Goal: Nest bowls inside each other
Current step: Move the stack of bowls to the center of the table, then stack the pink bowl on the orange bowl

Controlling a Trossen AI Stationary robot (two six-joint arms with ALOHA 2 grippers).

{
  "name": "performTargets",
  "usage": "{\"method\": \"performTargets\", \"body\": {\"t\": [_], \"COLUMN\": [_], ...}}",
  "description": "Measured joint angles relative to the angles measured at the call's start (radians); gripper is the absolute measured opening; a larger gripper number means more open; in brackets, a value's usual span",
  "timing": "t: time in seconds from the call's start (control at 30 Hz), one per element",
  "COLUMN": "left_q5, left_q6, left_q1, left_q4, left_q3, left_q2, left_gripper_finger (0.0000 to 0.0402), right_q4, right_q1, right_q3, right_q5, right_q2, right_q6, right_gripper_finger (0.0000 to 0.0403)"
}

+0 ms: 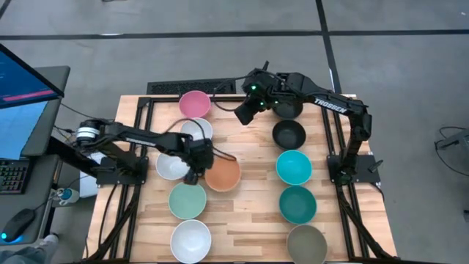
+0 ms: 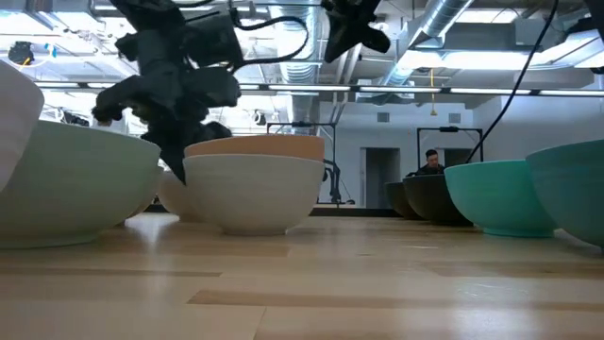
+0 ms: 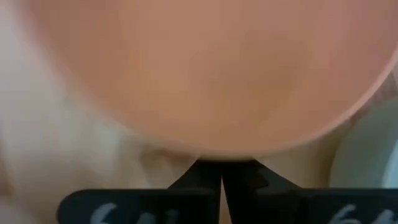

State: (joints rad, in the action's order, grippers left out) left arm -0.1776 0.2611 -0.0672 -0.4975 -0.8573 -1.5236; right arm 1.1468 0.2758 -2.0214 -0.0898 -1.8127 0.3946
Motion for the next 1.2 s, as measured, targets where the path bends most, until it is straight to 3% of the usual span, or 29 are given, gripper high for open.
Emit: {"method": "performTargets", "body": {"t": [0.33, 0.53, 0.63, 0.77, 1.0, 1.07, 1.2], "left_q5": [0.010, 0.202, 0.243, 0.259, 0.593, 0.583, 0.407], "left_q6": [0.010, -0.013, -0.043, -0.121, -0.043, -0.005, 0.028], "left_q1": [0.006, 0.003, 0.002, -0.022, -0.127, -0.206, -0.428], "left_q4": [0.041, -0.106, -0.133, -0.137, -0.354, -0.374, -0.386], "left_q3": [-0.186, -0.187, -0.187, -0.206, -0.358, -0.407, -0.454], "left_q2": [-0.115, -0.081, -0.021, 0.082, 0.158, 0.162, 0.143], "left_gripper_finger": [0.0002, 0.0003, 0.0010, 0.0033, 0.0127, 0.0155, 0.0187], "right_q4": [0.086, 0.157, 0.157, 0.191, 0.236, 0.237, 0.238], "right_q1": [0.001, -0.013, -0.024, -0.002, 0.125, 0.165, 0.232], "right_q3": [0.001, 0.001, 0.001, 0.001, 0.016, 0.023, 0.055], "right_q5": [-0.065, -0.165, -0.202, -0.202, -0.206, -0.192, -0.143], "right_q2": [0.089, 0.127, 0.139, 0.140, 0.140, 0.140, 0.141], "right_q6": [-0.003, -0.016, -0.054, -0.096, -0.140, -0.156, -0.177], "right_gripper_finger": [0.0031, 0.0032, 0.0047, 0.0095, 0.0236, 0.0265, 0.0291]}}
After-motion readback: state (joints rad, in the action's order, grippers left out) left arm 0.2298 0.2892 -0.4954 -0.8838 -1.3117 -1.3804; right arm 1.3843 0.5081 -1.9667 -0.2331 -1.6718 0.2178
